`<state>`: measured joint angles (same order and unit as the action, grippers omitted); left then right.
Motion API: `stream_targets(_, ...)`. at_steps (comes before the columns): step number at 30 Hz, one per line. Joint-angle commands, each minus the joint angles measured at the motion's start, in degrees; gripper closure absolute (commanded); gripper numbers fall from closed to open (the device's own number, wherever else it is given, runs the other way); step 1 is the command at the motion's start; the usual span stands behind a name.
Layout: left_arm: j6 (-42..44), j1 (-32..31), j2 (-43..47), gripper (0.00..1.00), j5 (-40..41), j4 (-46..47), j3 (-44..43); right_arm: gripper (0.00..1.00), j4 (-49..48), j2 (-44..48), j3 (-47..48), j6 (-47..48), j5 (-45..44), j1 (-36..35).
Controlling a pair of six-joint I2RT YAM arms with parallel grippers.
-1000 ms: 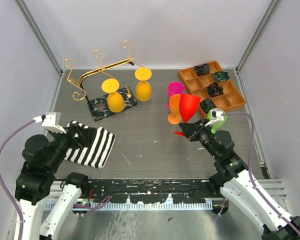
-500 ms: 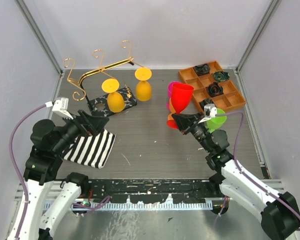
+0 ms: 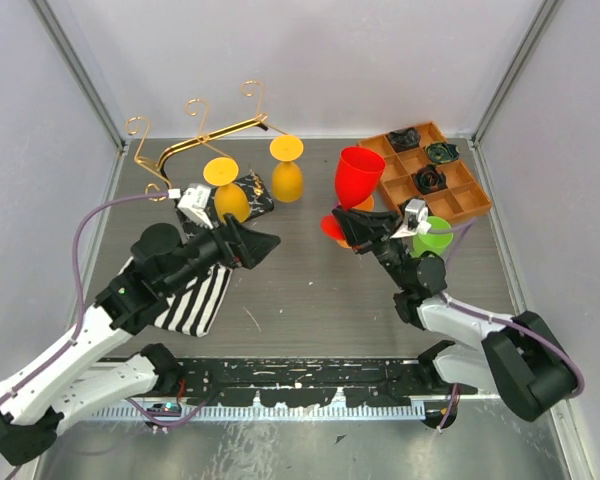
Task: Place the wine glass upside down on the wine glass rack
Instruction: Turn the wine glass upside down at the wine rack.
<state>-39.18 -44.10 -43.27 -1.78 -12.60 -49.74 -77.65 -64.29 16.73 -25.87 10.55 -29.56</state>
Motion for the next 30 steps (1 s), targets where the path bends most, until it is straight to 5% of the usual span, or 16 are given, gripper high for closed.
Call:
stream_targets(1,-3.37,-3.17,-3.63,0.1,6.41,12.52,-0.67,0.99,-19.06,-4.58,5.71,-1.27,3.78,-0.29)
stream_targets(30,-12.79,-4.59,-9.45,0.44,5.71,19.88,-1.53,0.99,-19.48,-9.56,18.86,14.95,8.47,-13.5)
